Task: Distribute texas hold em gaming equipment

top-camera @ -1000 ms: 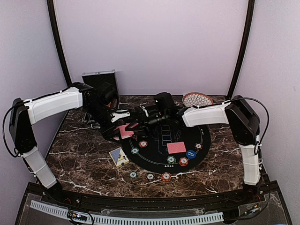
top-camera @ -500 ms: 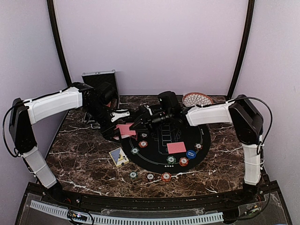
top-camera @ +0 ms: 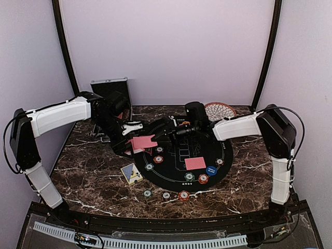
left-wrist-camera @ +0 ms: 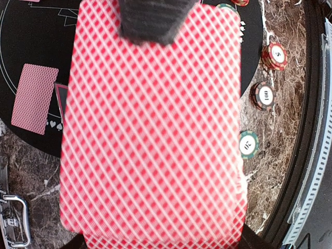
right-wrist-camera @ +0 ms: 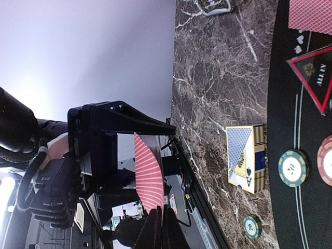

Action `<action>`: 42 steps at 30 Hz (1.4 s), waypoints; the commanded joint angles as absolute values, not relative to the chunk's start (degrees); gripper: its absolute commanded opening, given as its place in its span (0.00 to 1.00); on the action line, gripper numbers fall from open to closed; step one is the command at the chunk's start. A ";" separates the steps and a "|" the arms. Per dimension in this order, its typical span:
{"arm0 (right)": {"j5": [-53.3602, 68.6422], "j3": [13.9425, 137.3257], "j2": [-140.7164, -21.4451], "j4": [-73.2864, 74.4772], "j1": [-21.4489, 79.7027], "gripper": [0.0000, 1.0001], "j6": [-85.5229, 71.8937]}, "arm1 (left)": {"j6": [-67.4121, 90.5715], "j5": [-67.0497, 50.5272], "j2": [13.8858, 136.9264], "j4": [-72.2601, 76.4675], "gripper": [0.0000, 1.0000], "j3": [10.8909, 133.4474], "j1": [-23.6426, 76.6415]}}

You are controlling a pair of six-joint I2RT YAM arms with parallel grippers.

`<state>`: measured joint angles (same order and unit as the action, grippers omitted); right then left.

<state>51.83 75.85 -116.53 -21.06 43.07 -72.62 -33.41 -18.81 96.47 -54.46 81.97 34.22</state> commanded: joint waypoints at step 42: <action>38.43 119.75 -151.96 -4.75 37.78 0.11 -62.35 | -34.83 -20.92 92.92 -55.03 0.00 81.13 32.96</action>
